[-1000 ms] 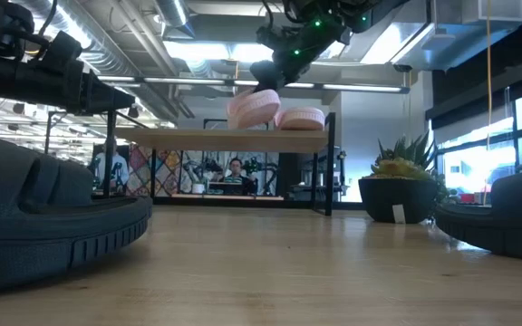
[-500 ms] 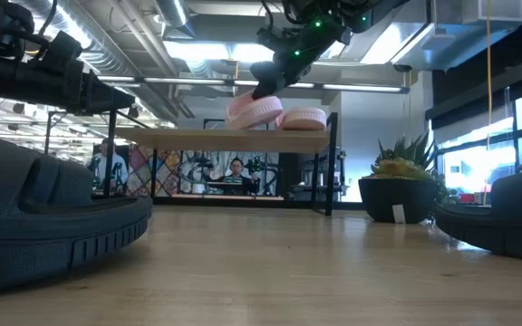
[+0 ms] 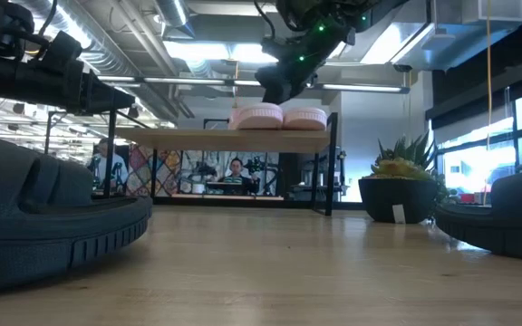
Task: Pick and place slides into the shelf
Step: Put the pink slide on the shelf
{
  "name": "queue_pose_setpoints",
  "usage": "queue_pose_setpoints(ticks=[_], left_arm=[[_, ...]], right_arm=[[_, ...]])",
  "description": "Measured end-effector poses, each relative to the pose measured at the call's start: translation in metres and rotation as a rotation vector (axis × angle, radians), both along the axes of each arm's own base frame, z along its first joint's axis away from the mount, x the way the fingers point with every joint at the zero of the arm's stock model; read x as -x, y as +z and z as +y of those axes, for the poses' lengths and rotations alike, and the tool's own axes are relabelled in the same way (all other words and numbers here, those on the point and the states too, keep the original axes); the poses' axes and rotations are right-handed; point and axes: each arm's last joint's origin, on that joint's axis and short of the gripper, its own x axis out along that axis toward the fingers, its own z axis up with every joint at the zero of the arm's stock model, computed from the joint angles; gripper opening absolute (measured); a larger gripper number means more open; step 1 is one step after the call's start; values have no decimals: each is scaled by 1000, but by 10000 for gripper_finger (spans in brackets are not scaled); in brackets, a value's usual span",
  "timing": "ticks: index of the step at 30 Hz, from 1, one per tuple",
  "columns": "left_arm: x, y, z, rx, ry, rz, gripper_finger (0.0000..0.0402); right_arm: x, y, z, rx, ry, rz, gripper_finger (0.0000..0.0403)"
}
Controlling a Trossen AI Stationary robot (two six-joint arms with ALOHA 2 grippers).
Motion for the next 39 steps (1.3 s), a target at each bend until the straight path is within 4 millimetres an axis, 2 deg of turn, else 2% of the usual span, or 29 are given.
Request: queue_pose_setpoints(ticks=[3,7,10,13,16,19,23,27,32,39], left_arm=[[0,0,0,0,0,0,208],[0,0,0,0,0,0,208],[0,0,0,1,0,0,208],[0,0,0,0,0,0,208],[0,0,0,0,0,0,208],[0,0,0,0,0,0,208],[0,0,0,0,0,0,208],[0,0,0,0,0,0,208],[0,0,0,0,0,0,208],[0,0,0,0,0,0,208]], right_arm=[[-1,9,2,-34,0,-16,206],[-4,31,11,-110,76,-34,206],[-4,46,22,-233,207,-13,206],[-1,52,36,-409,403,26,206],[0,48,51,-558,610,49,206],[-1,34,62,-620,685,76,206],[-1,15,72,-643,694,121,206],[0,4,77,-638,675,160,206],[-1,3,73,-545,571,171,206],[-2,4,73,-547,566,162,206]])
